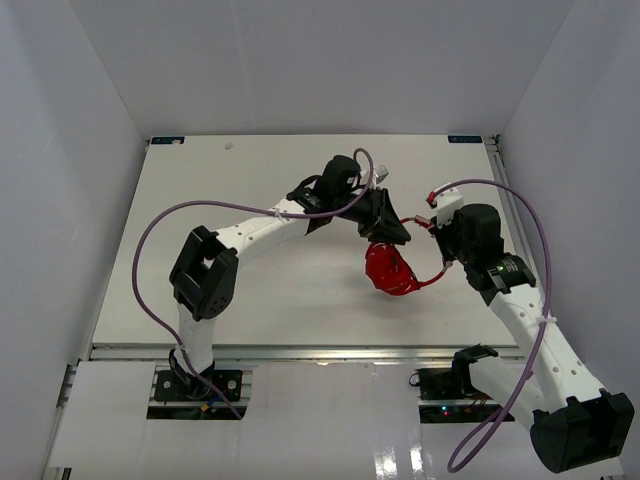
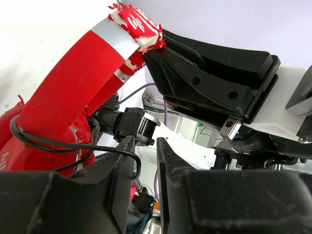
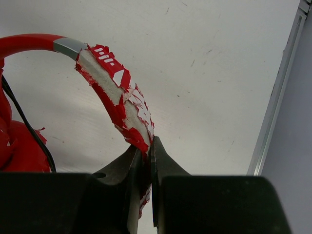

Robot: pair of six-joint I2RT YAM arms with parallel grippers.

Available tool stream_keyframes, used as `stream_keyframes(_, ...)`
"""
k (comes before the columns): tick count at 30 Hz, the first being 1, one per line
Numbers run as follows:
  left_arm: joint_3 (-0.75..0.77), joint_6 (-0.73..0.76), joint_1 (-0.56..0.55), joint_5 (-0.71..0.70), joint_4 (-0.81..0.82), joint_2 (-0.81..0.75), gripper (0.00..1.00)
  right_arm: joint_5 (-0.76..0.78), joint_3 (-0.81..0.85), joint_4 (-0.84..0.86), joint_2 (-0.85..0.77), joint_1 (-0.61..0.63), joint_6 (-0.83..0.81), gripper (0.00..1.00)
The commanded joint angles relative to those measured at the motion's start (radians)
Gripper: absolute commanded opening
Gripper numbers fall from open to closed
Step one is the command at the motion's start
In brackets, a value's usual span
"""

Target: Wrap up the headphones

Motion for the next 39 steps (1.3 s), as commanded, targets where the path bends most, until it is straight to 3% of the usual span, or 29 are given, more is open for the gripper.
stream_keyframes(1, 0.040, 0.012, -0.012, -0.024, -0.028, 0.005, 0.35, -0.028, 0.017, 0.083, 0.003, 0.005, 0.096, 0.08)
stream_keyframes(16, 0.079, 0.054, -0.079, -0.112, -0.132, -0.008, 0.40, 0.072, 0.076, 0.096, 0.082, -0.016, 0.260, 0.08)
stream_keyframes(32, 0.001, 0.073, -0.164, -0.145, -0.132, -0.038, 0.40, -0.005, 0.117, 0.099, 0.111, -0.082, 0.353, 0.08)
stream_keyframes(39, -0.158, 0.119, -0.189, -0.187, -0.149, -0.200, 0.54, -0.036, 0.119, 0.128, 0.122, -0.103, 0.361, 0.08)
